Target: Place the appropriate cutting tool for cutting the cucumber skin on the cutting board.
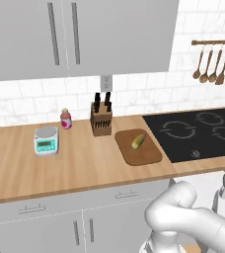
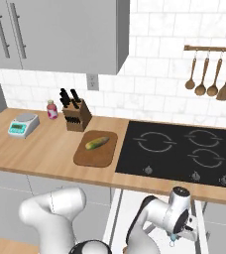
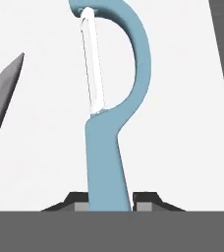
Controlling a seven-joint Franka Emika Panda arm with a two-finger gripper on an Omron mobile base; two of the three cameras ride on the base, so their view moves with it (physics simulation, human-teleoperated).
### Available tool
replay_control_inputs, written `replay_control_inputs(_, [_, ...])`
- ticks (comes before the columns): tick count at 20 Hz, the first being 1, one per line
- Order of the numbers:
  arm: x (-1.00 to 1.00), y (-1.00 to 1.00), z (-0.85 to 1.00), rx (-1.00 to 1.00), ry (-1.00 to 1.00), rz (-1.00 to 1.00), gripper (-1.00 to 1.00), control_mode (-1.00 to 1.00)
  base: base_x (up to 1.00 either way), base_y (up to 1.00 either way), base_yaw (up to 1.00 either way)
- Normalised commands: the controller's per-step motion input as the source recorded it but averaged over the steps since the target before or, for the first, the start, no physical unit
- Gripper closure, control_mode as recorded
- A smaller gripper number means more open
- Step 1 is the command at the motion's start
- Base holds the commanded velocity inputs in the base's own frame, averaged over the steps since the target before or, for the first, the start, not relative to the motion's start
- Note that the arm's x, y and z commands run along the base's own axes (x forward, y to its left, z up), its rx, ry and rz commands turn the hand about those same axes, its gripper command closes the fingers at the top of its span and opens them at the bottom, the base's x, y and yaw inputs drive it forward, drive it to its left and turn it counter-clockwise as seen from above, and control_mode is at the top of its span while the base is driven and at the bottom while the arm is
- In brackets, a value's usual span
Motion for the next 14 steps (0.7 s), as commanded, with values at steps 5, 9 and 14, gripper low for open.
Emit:
replay_control_inputs(5, [-0.54, 0.15, 0.99, -0.01, -0.02, 0.0, 1.0, -1.0, 0.0, 0.0, 0.0])
replay_control_inputs(9, [-0.31, 0.81, 1.0, -0.01, -0.01, 0.0, 1.0, -1.0, 0.0, 0.0, 0.0])
replay_control_inputs(14, [-0.12, 1.0, 1.0, 0.0, 0.0, 0.0, 1.0, -1.0, 0.0, 0.0, 0.0])
